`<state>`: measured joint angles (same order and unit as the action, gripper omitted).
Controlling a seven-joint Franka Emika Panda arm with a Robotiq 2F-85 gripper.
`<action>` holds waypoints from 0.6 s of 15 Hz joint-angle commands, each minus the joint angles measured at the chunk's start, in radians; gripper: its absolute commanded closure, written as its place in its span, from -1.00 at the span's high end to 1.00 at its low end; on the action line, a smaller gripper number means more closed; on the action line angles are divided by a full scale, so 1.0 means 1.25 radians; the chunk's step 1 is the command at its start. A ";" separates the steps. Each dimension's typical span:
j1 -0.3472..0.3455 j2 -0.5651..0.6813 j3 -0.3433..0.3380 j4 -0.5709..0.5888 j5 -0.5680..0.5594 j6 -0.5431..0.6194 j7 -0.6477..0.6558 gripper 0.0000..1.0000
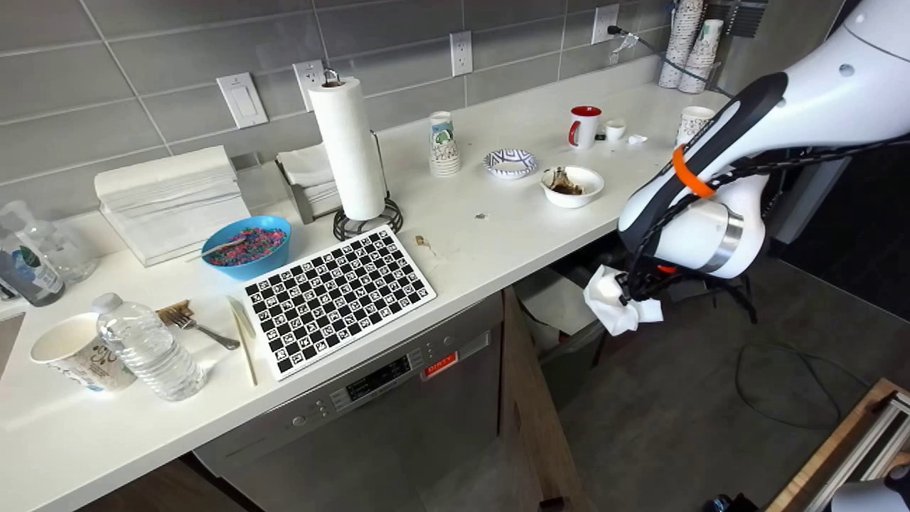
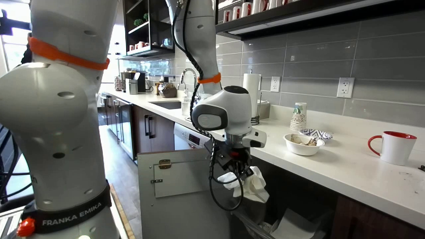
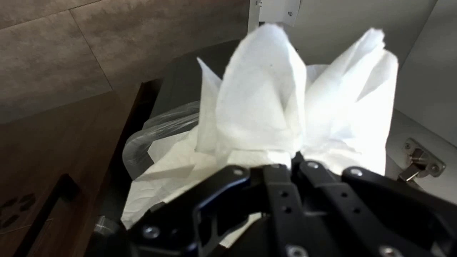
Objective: Put the paper towel into the bin
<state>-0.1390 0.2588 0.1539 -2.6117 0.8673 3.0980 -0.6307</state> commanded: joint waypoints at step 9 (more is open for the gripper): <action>-0.001 0.107 -0.005 0.068 0.030 0.023 0.040 -0.97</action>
<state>-0.1665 0.3246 0.1850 -2.5474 0.9285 3.1212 -0.6206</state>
